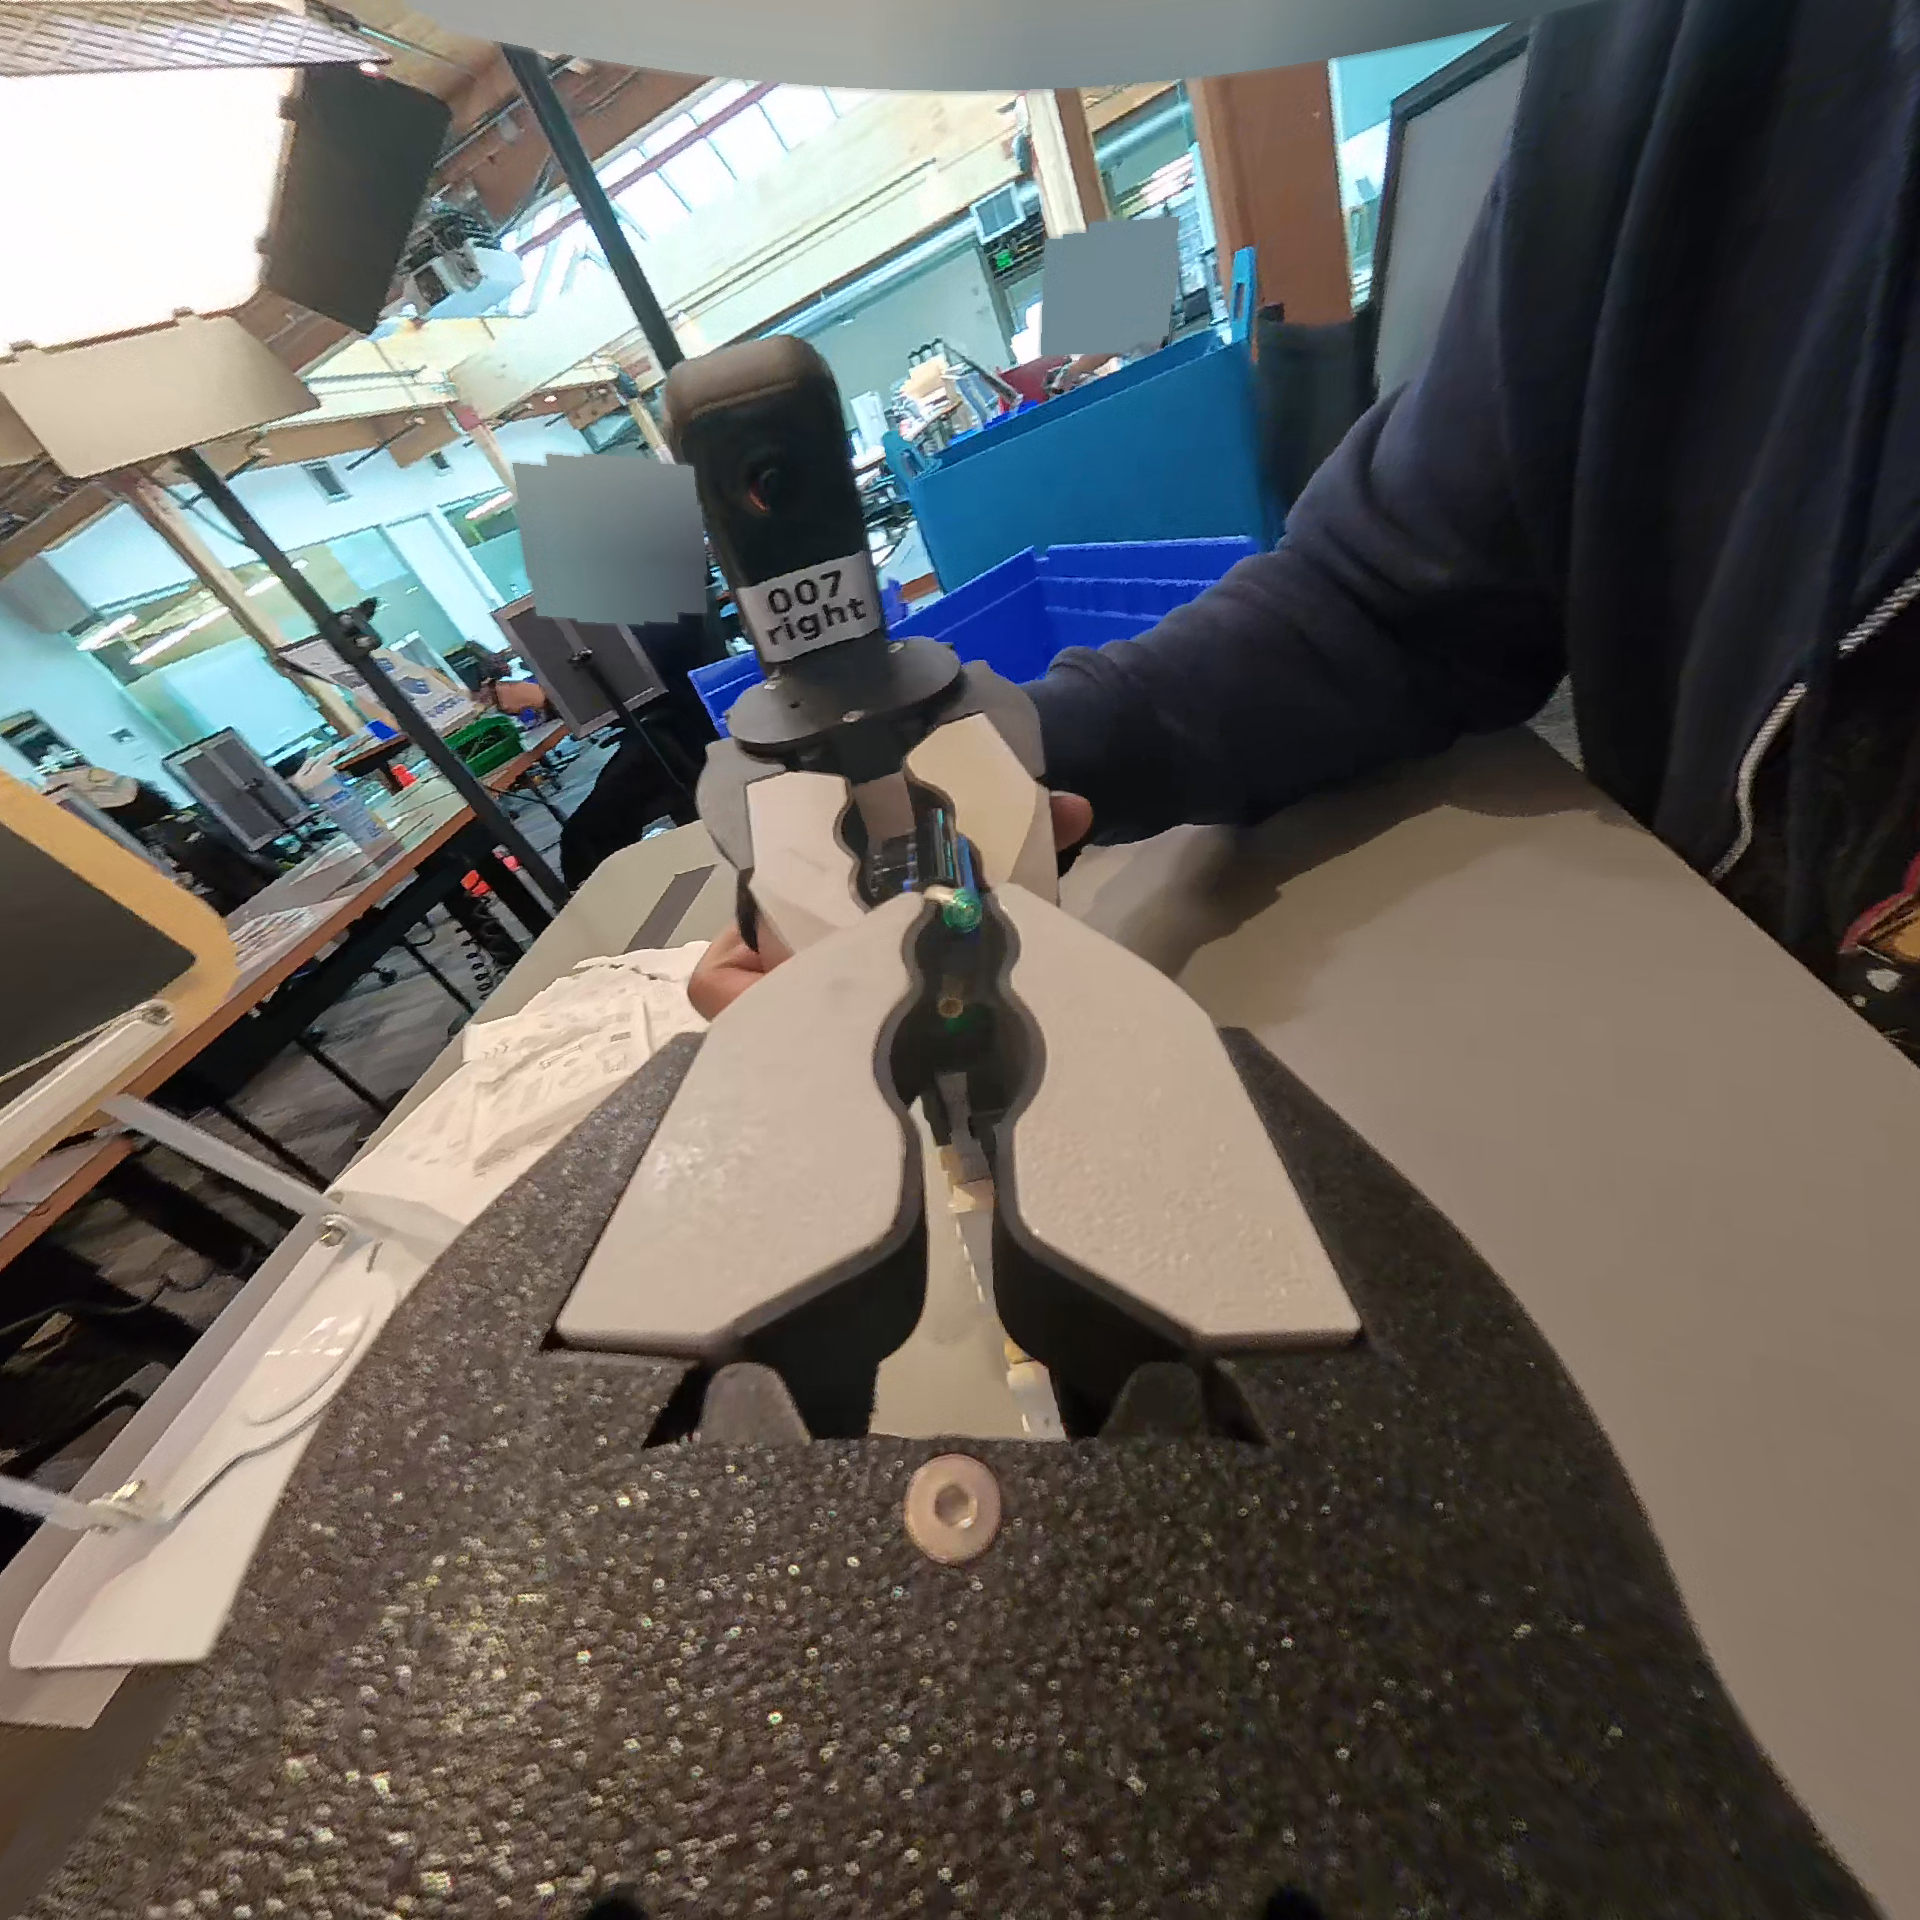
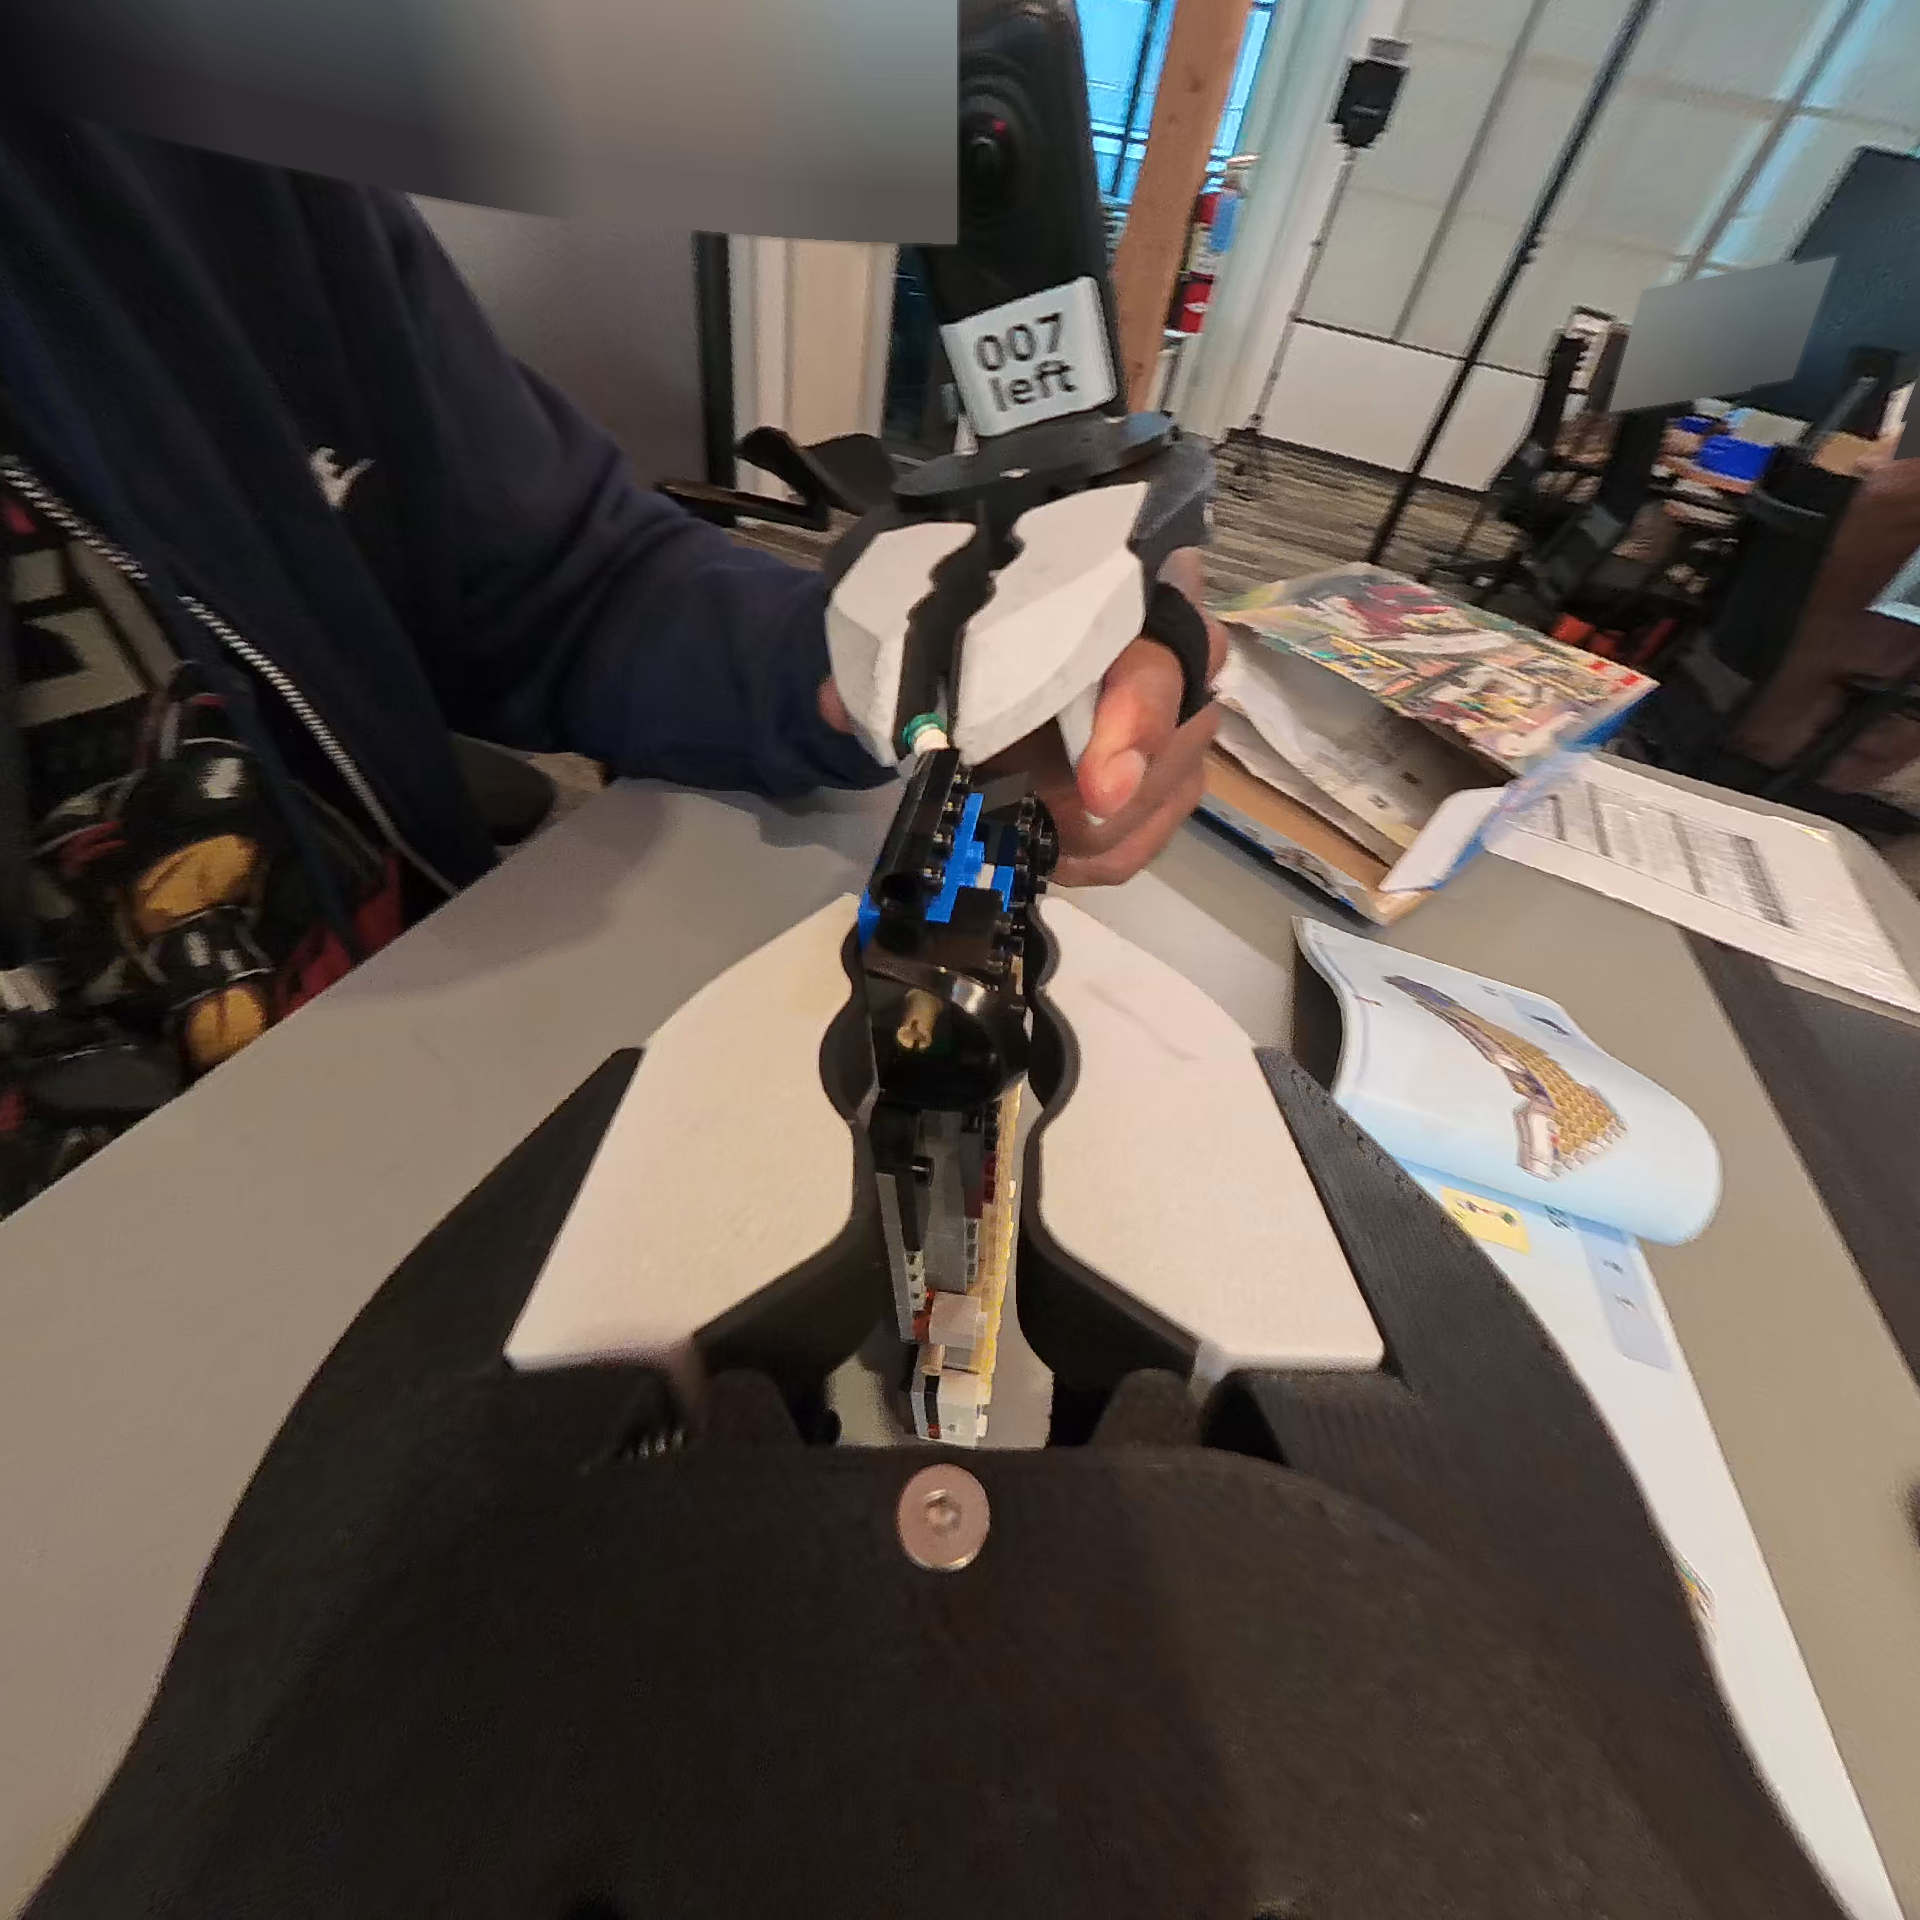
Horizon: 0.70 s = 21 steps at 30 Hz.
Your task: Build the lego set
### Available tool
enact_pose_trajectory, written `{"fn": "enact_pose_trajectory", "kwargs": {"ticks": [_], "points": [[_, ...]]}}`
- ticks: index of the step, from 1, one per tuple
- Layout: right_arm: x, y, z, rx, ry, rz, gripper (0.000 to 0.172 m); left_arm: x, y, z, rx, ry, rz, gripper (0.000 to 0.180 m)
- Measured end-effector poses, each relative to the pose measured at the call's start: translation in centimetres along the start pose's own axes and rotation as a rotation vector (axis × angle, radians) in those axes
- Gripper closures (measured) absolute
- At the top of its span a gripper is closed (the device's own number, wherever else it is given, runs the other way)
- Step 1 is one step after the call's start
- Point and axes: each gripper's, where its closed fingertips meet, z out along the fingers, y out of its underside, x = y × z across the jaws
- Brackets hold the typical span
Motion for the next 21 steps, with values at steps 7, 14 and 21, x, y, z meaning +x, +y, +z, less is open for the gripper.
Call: {"fn": "enact_pose_trajectory", "kwargs": {"ticks": [7, 14, 21], "points": [[-1.9, -0.6, 0.6, 0.022, -0.168, 0.005, 0.147, 1.7, -0.9, -0.1, 0.052, 0.195, -0.067, 0.174], [-2.0, -0.5, 0.7, 0.033, -0.211, 0.032, 0.147, 1.7, -0.8, -0.1, 0.032, 0.214, -0.077, 0.173], [-2.5, -0.5, 0.6, 0.023, -0.25, 0.033, 0.146, 2.1, -1.0, 0.2, 0.001, 0.254, -0.104, 0.173]]}}
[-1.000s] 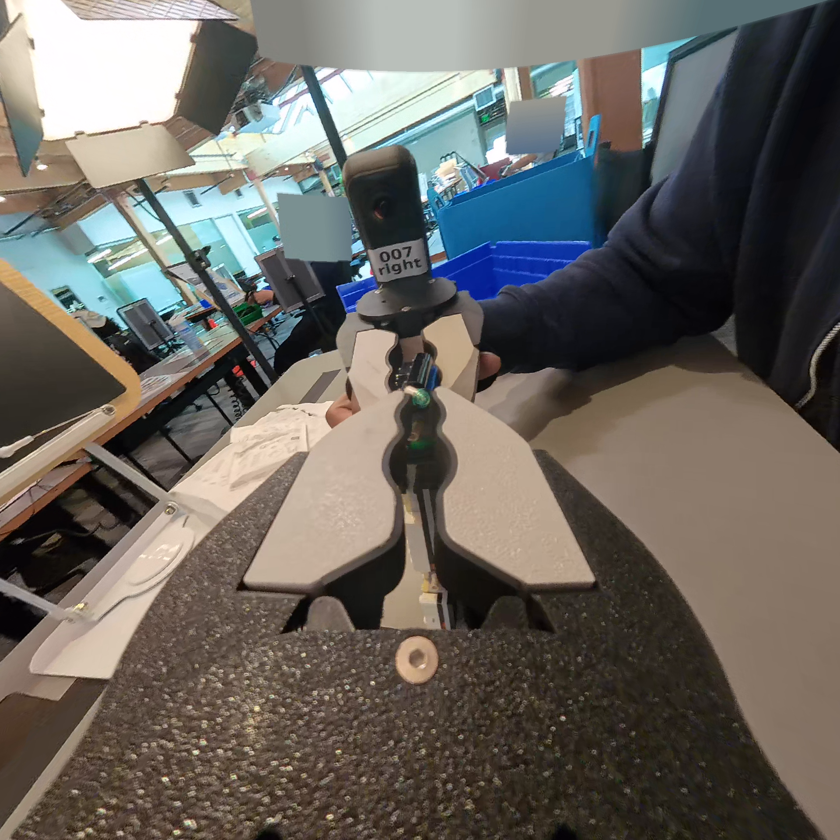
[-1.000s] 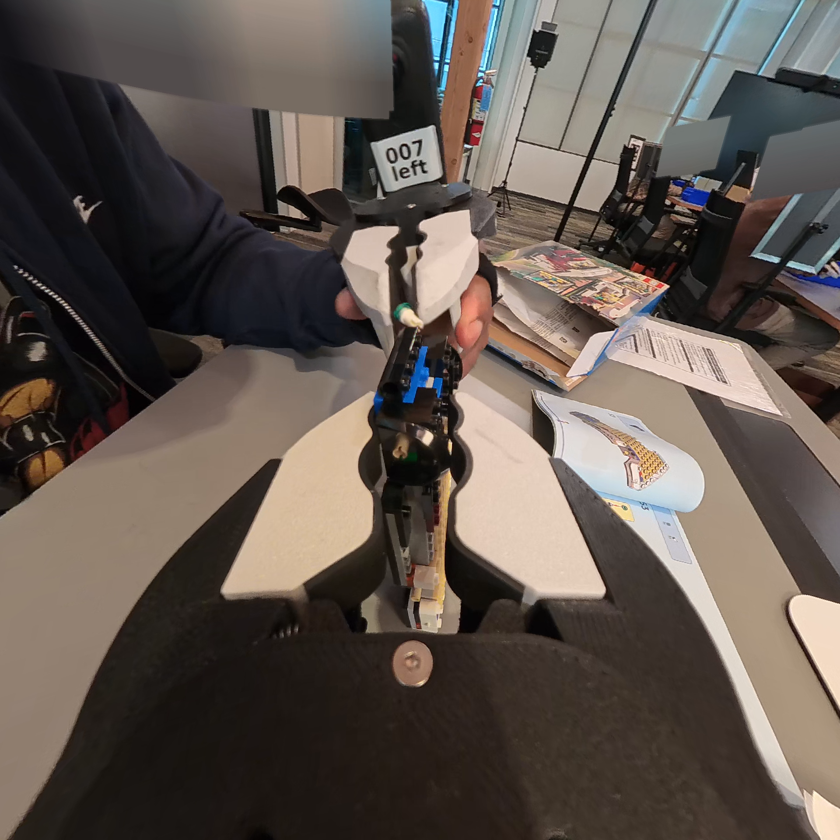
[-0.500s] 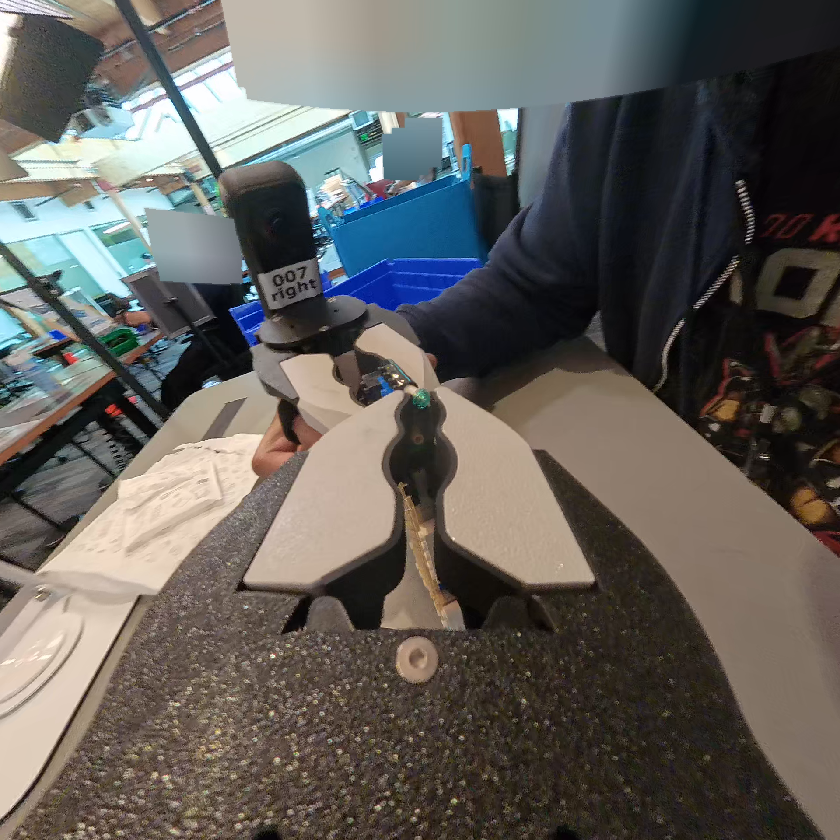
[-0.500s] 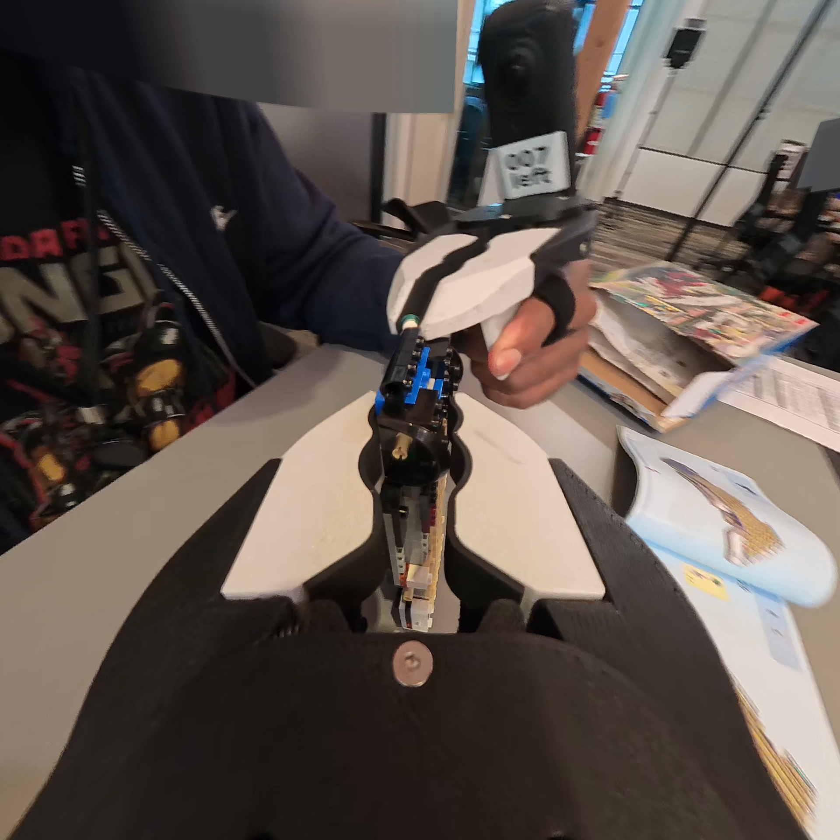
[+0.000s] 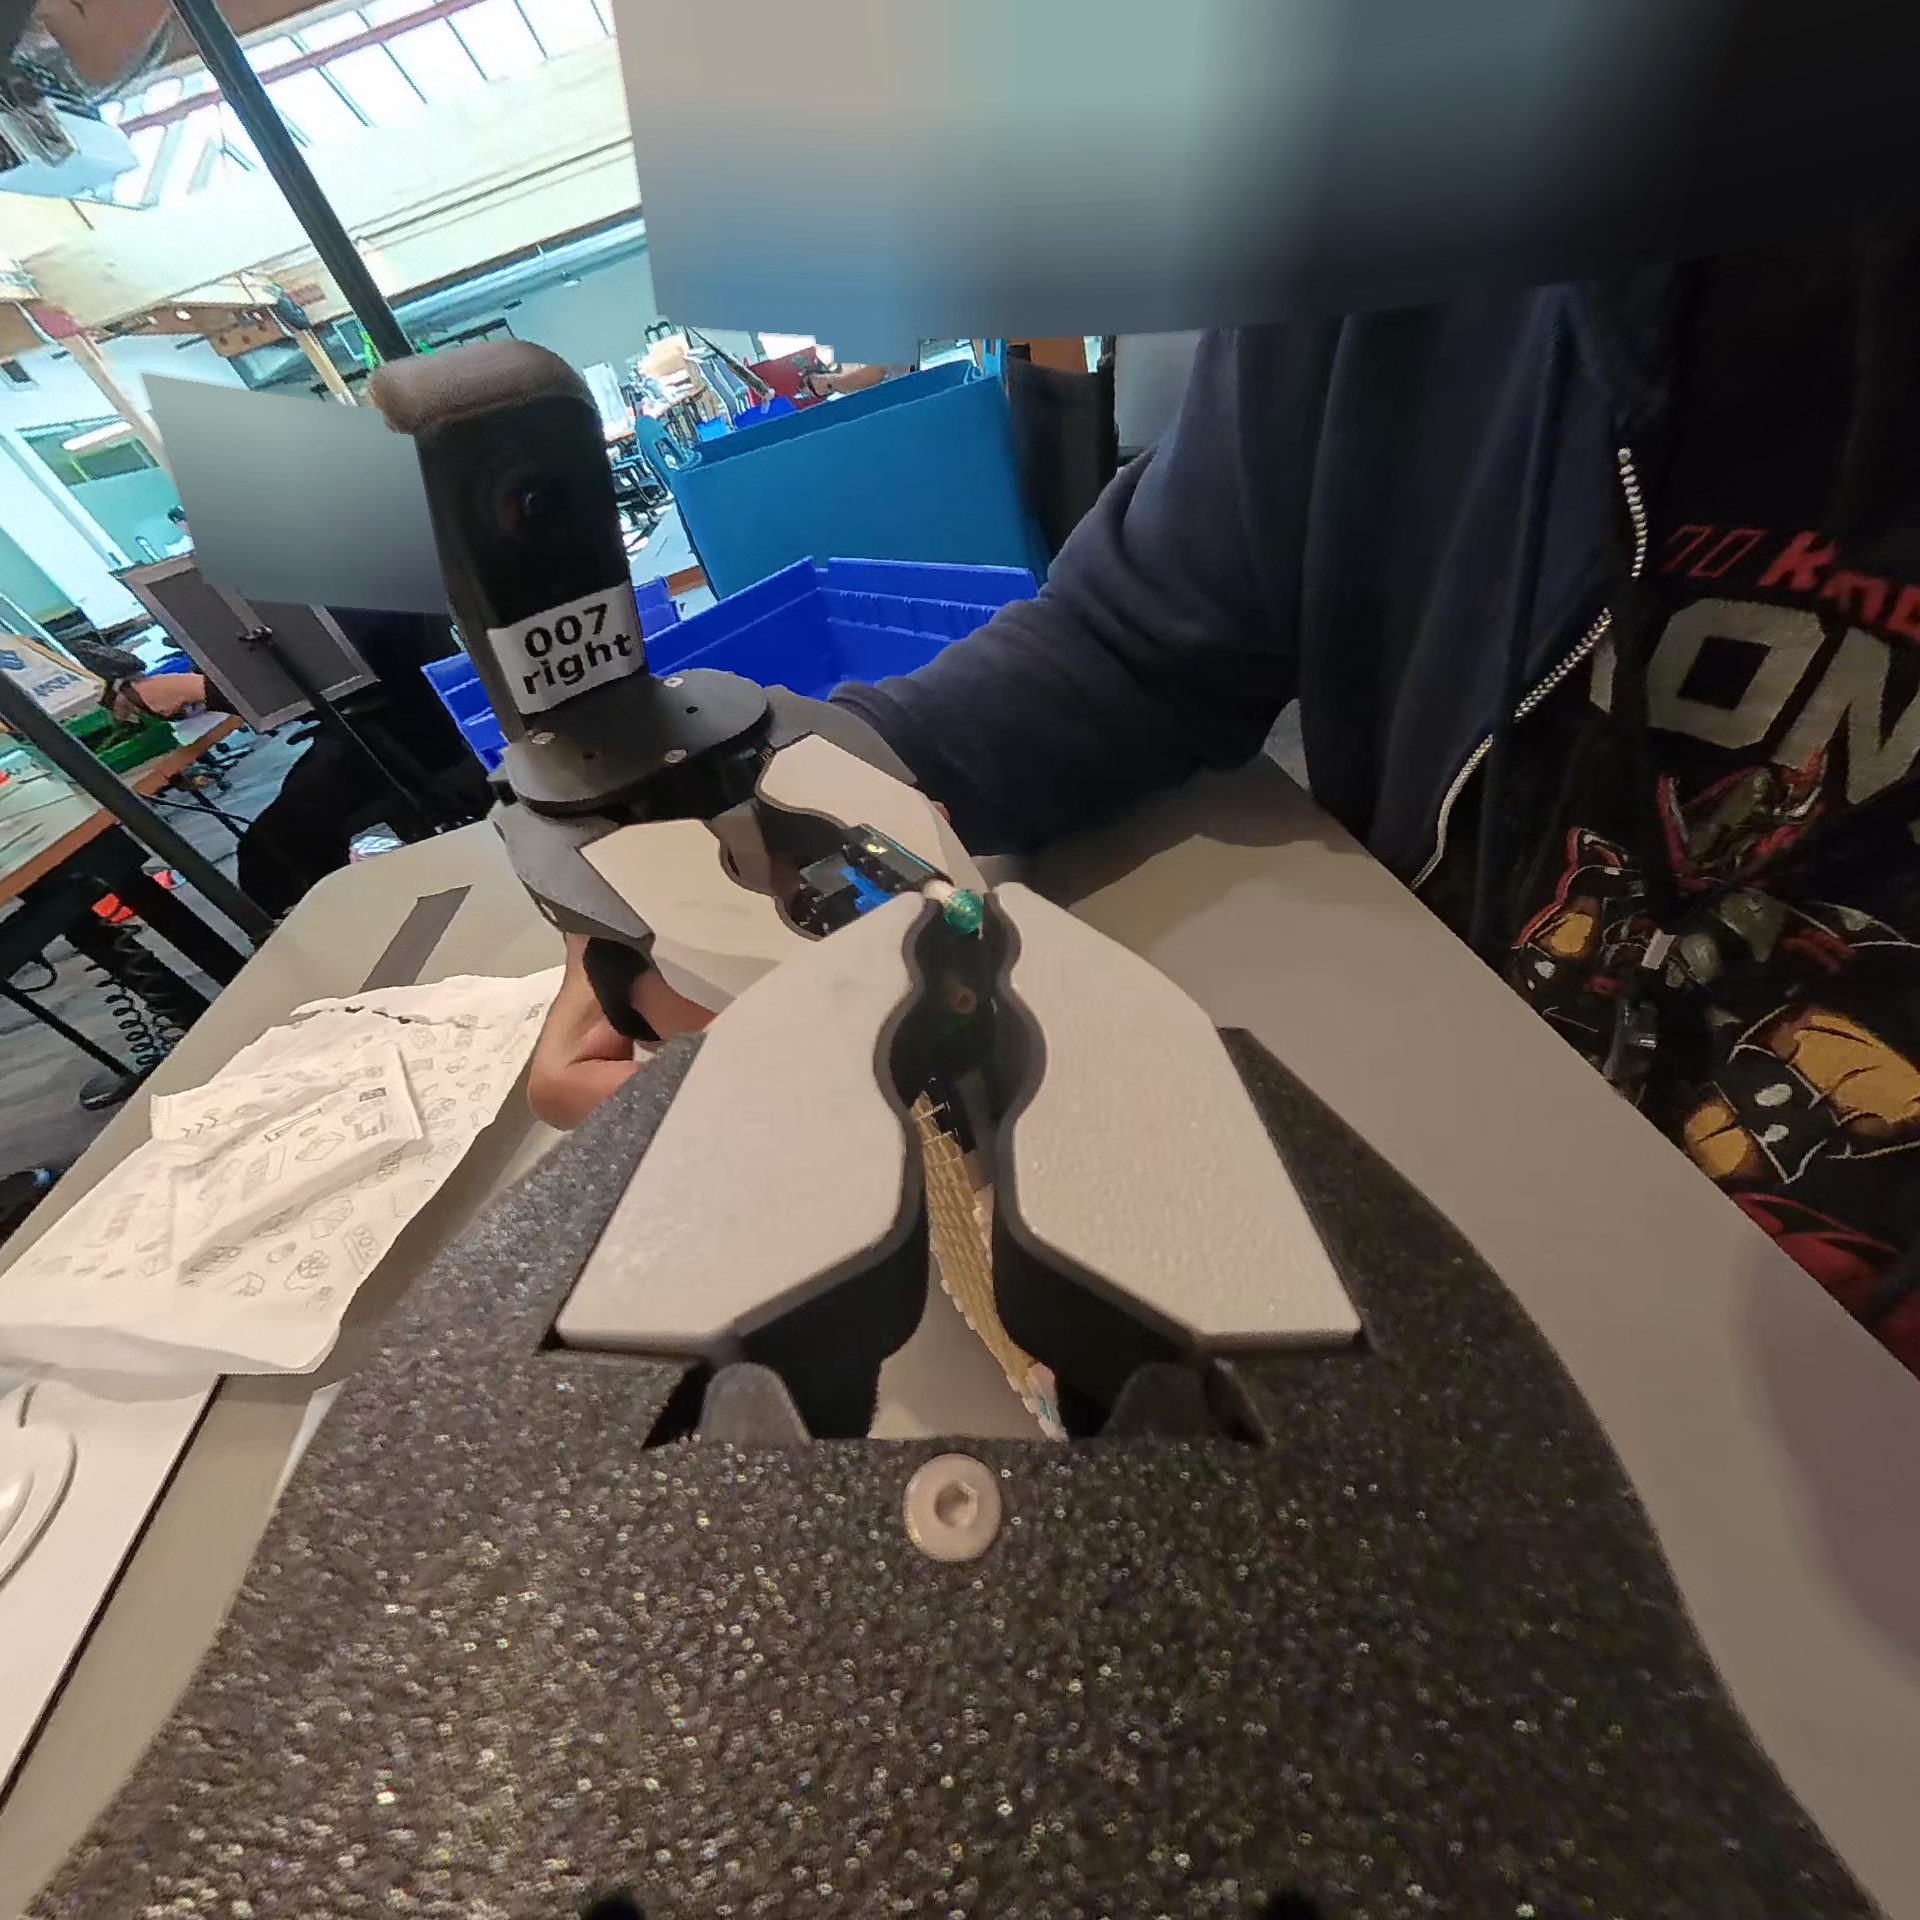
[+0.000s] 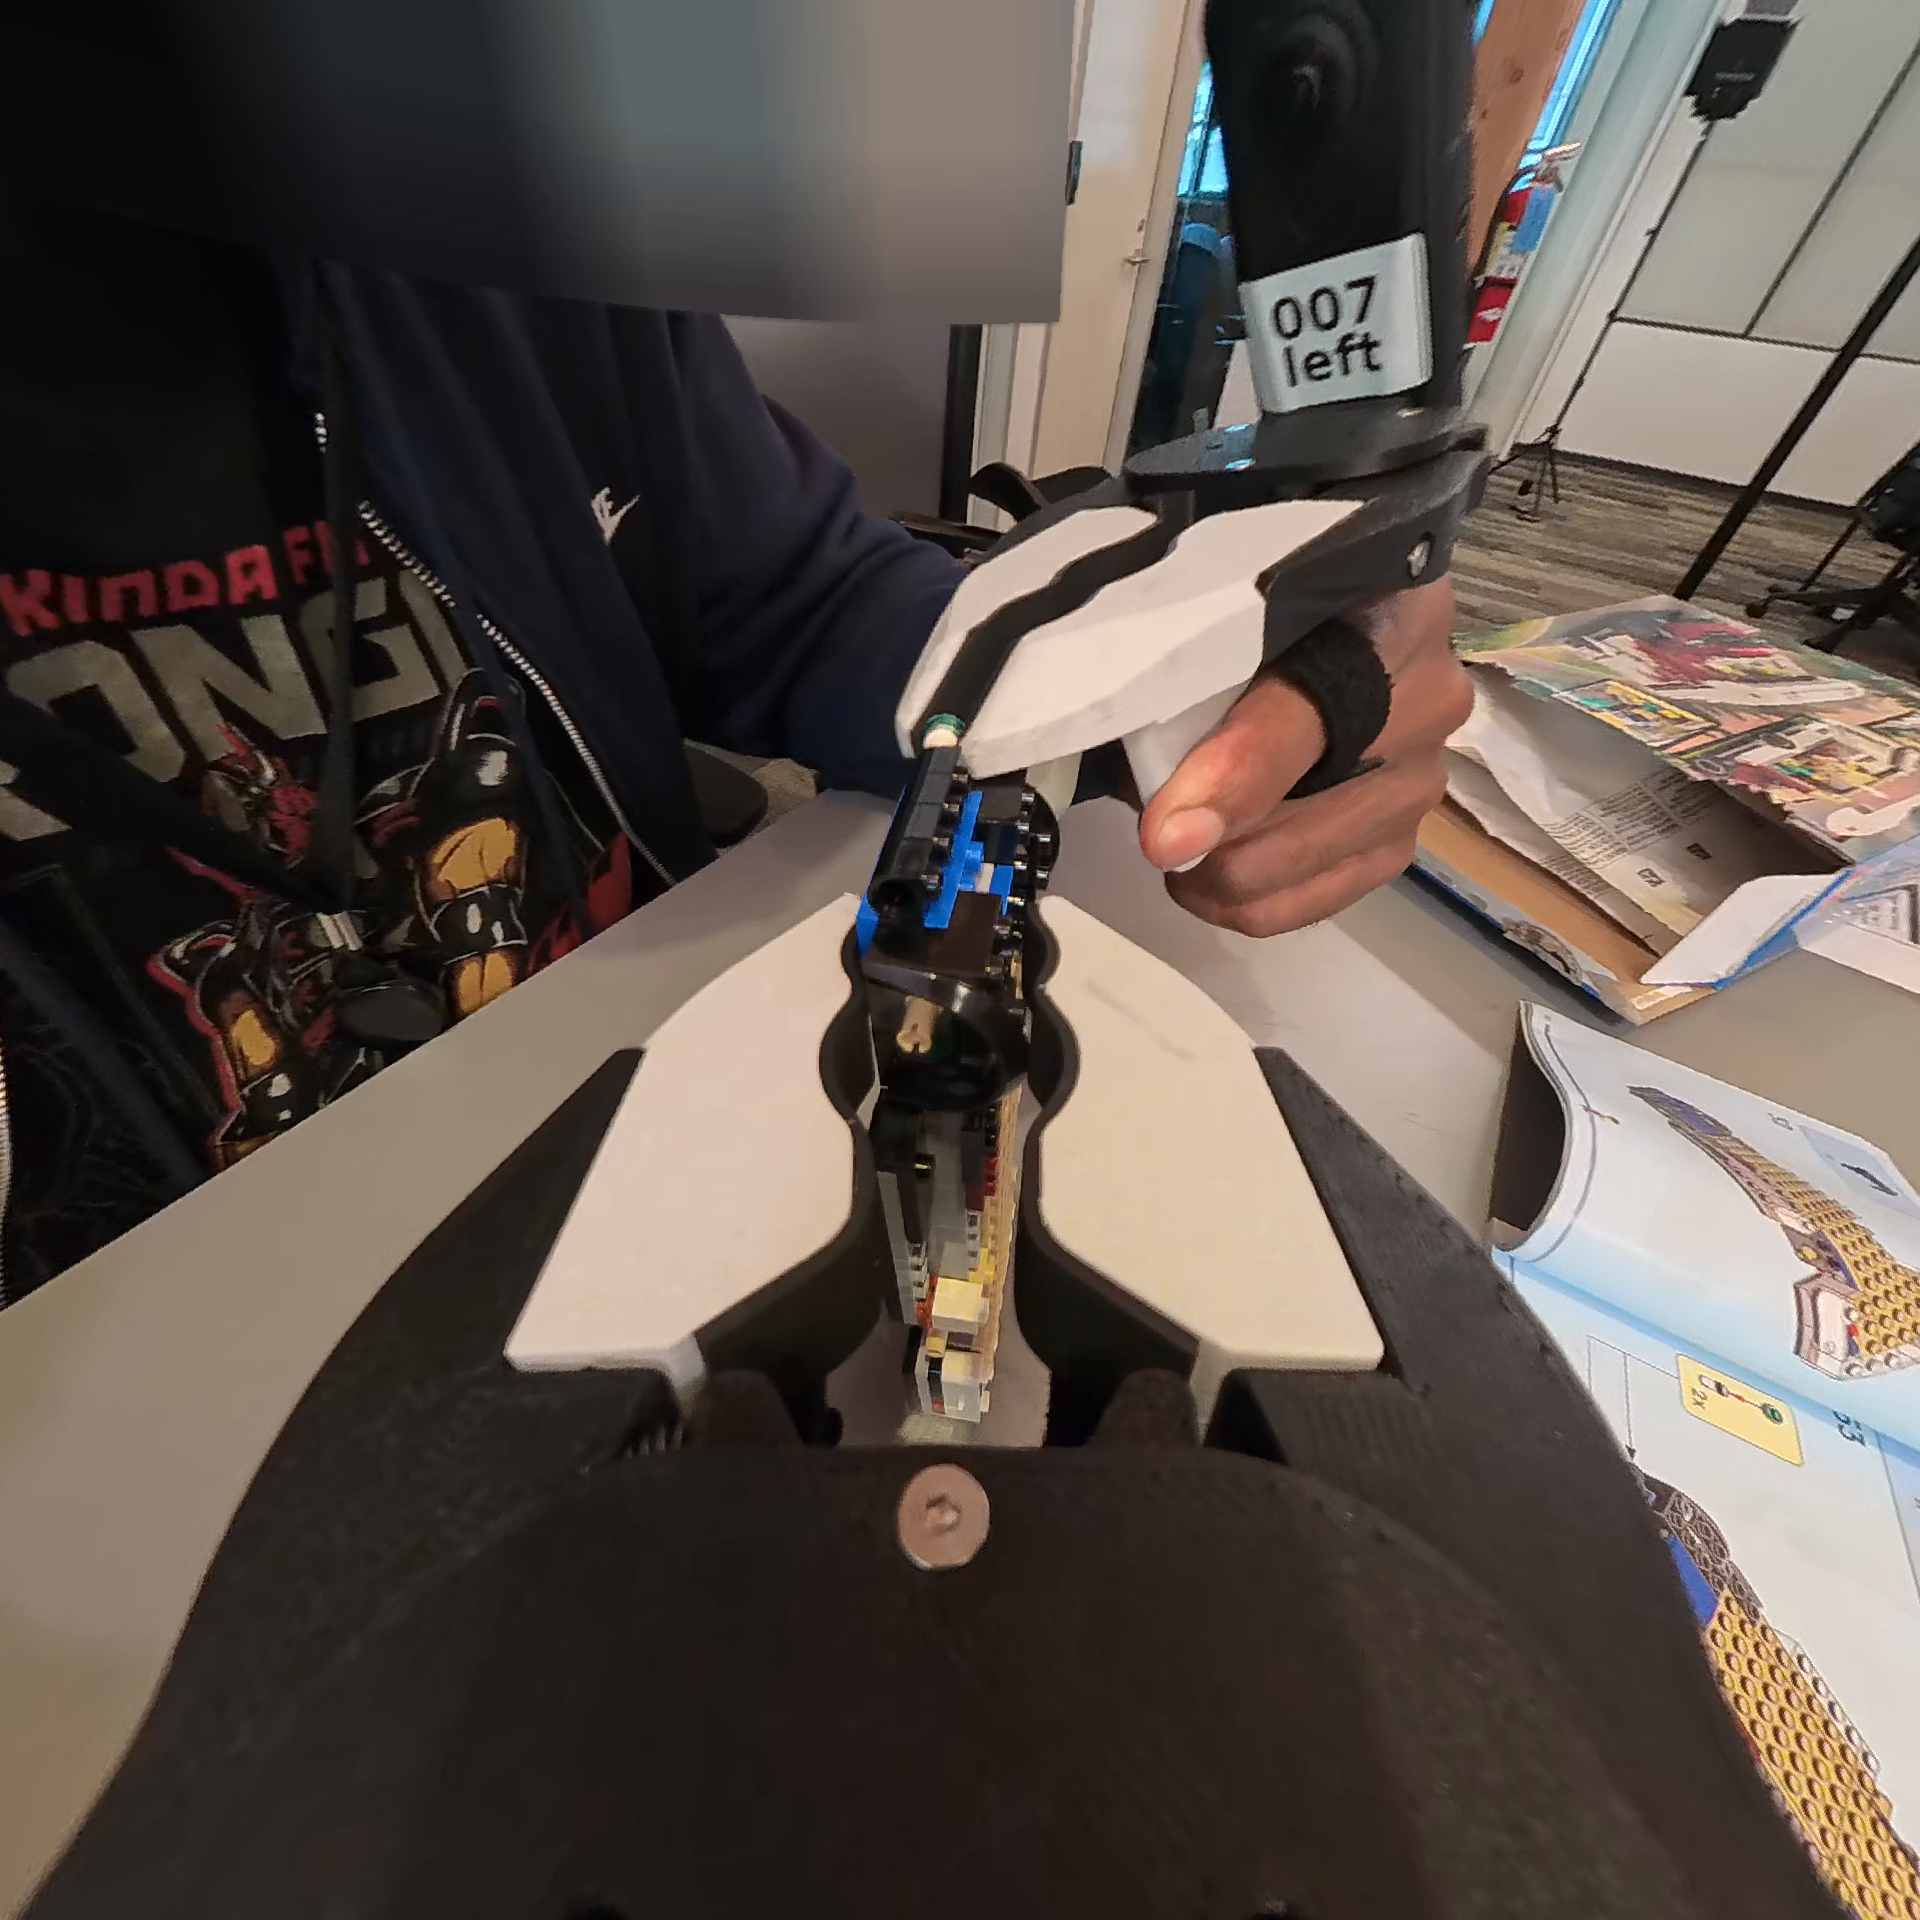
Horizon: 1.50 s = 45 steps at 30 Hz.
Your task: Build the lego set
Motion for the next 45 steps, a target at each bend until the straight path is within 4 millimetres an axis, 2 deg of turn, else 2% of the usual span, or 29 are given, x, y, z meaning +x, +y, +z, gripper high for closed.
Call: {"fn": "enact_pose_trajectory", "kwargs": {"ticks": [13, 20, 26, 33, 45], "points": [[-0.6, -0.1, 0.6, -0.057, -0.068, -0.012, 0.147, 0.5, -0.3, 0.1, -0.034, 0.099, -0.163, 0.174], [-0.4, -0.1, 0.5, -0.076, -0.046, -0.018, 0.147, 0.3, -0.3, 0.0, -0.044, 0.072, -0.157, 0.174], [0.1, -0.1, 0.2, -0.061, -0.009, -0.01, 0.147, -0.4, -0.2, -0.1, -0.035, -0.033, -0.074, 0.173], [0.5, -0.2, 0.1, -0.058, 0.034, -0.018, 0.147, -1.0, -0.1, -0.8, 0.009, -0.134, -0.083, 0.166], [2.6, 0.2, -1.0, -0.091, 0.2, -0.026, 0.147, -2.8, 0.1, -1.5, -0.004, -0.297, -0.049, 0.17]]}}
